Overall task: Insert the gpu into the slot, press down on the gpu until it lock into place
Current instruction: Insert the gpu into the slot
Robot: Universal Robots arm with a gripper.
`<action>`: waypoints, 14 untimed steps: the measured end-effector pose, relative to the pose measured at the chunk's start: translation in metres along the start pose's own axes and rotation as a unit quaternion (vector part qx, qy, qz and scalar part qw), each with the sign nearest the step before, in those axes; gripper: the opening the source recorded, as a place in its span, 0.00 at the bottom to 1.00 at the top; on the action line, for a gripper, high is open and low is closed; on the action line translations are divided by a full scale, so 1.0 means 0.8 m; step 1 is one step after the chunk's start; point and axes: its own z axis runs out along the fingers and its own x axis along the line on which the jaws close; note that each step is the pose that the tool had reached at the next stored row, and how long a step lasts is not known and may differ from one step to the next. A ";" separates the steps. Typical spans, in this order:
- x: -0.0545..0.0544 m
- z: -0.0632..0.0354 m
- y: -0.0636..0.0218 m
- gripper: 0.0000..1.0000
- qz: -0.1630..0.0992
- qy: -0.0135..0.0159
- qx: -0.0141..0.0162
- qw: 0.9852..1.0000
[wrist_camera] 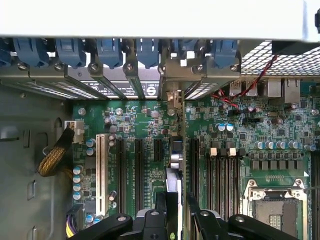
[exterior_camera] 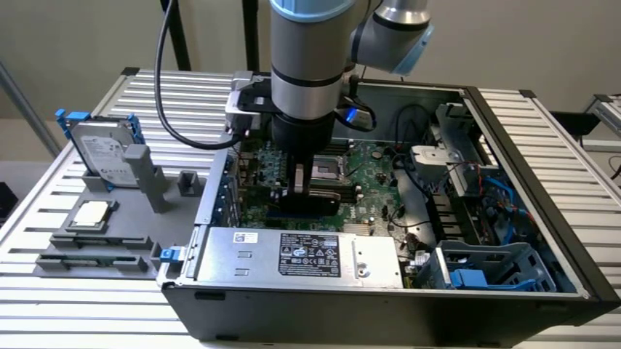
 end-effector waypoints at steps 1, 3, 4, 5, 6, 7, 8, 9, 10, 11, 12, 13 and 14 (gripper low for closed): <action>0.000 0.000 0.000 0.26 0.000 0.000 0.000 1.000; 0.000 0.001 0.000 0.26 0.000 0.000 0.000 1.000; 0.000 0.001 0.000 0.26 0.000 0.000 0.000 1.000; 0.000 0.001 0.000 0.26 0.000 0.000 0.000 1.000; 0.000 0.001 0.000 0.26 0.000 0.001 0.000 1.000; 0.000 0.001 0.000 0.26 0.000 0.001 0.000 1.000; 0.000 0.001 0.000 0.26 0.000 0.000 0.000 1.000; 0.000 0.001 0.000 0.26 0.000 0.000 0.000 1.000; 0.000 0.001 0.000 0.26 0.000 0.000 0.000 1.000; 0.000 0.001 0.000 0.26 0.000 0.000 0.000 1.000; 0.000 0.001 0.000 0.26 0.000 0.000 0.000 1.000; 0.000 0.001 0.000 0.26 0.000 0.000 0.000 1.000; 0.000 0.001 0.000 0.26 0.000 0.000 0.000 1.000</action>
